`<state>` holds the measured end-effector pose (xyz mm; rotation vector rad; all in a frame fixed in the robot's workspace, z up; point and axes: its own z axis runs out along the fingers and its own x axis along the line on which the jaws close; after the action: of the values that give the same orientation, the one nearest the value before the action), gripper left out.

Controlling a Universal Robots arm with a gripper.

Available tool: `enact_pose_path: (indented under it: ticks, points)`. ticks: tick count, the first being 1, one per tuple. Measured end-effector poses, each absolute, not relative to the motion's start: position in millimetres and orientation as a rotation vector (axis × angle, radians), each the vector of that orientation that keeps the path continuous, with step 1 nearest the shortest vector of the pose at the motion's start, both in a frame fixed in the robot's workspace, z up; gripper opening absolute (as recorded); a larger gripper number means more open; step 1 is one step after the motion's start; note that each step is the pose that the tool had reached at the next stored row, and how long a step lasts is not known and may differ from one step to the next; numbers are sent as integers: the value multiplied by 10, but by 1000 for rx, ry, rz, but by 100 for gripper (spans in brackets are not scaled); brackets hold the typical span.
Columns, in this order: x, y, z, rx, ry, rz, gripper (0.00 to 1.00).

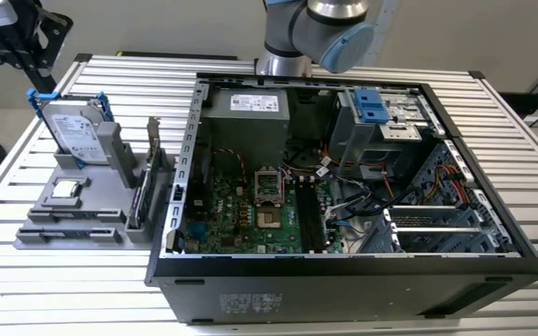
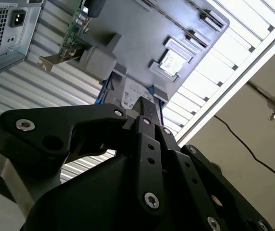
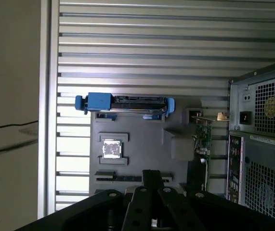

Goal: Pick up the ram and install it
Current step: 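Pick up the ram and move it above insertion slot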

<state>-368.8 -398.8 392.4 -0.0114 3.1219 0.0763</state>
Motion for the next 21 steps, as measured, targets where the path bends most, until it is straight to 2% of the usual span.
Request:
enact_pose_path:
  ticks: [7,21]
  points:
    - [-3693,-3999,3924,-11,3122,76,0]
    - [-3692,-4249,3924,-11,3125,76,0]
